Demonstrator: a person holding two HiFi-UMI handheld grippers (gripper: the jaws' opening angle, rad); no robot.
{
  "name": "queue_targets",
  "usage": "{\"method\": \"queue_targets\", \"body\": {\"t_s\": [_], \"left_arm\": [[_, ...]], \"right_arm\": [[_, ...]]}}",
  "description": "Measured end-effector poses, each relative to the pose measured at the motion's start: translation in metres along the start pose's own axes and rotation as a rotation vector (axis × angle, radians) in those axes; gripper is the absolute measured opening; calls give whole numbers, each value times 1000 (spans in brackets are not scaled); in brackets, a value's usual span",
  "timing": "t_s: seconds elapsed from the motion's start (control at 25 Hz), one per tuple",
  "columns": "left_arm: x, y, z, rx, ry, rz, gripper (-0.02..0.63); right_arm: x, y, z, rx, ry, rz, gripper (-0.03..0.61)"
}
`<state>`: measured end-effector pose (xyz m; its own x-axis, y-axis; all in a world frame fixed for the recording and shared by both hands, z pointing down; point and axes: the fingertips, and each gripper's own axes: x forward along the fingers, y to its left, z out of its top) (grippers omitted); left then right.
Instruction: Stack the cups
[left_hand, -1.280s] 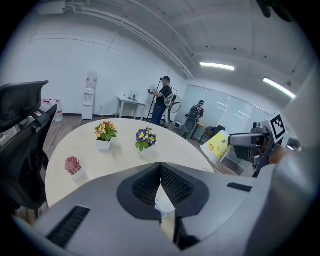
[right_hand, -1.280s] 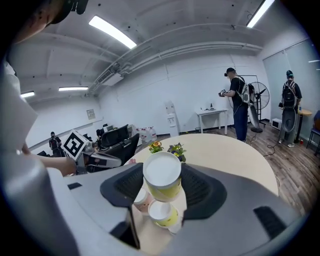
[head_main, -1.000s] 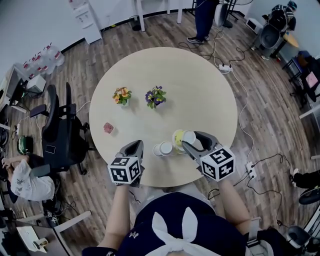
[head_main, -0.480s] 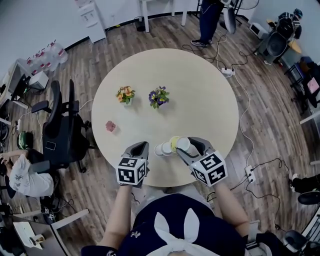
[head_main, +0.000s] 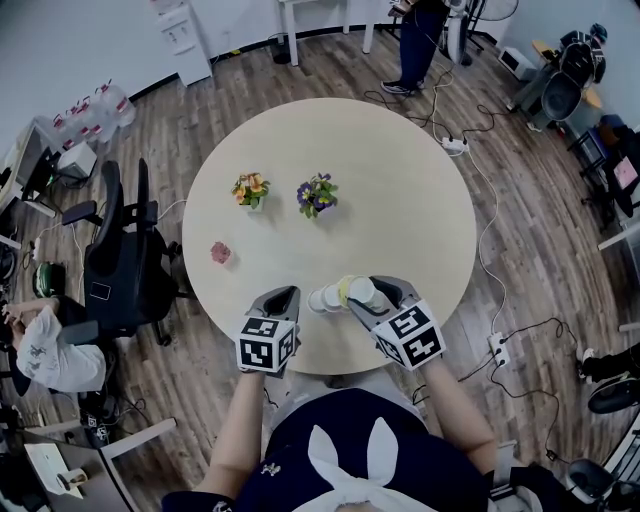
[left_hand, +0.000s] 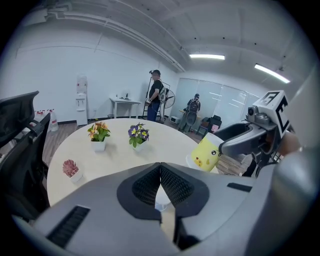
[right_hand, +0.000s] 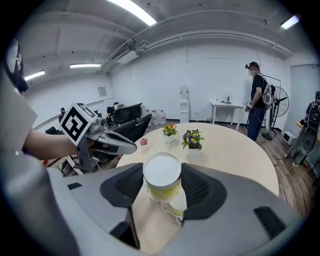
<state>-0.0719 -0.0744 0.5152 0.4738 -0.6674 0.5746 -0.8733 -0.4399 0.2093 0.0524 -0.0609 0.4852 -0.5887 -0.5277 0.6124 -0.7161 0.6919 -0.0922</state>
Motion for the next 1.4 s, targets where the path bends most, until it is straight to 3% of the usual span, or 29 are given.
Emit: {"method": "queue_targets", "body": {"t_s": [0.8, 0.96, 1.2, 1.4], "left_arm": [[3, 7, -5, 21, 19, 9, 21], [3, 7, -5, 25, 19, 9, 21], [0, 8, -6, 23, 18, 12, 21], [-2, 4, -1, 9, 0, -2, 21]], "right_arm": [[14, 2, -2, -26, 23, 15, 249], [15, 4, -5, -39, 20, 19, 294], [12, 5, -7, 12, -2, 34, 318], [0, 3, 3, 68, -87, 35, 319]]}}
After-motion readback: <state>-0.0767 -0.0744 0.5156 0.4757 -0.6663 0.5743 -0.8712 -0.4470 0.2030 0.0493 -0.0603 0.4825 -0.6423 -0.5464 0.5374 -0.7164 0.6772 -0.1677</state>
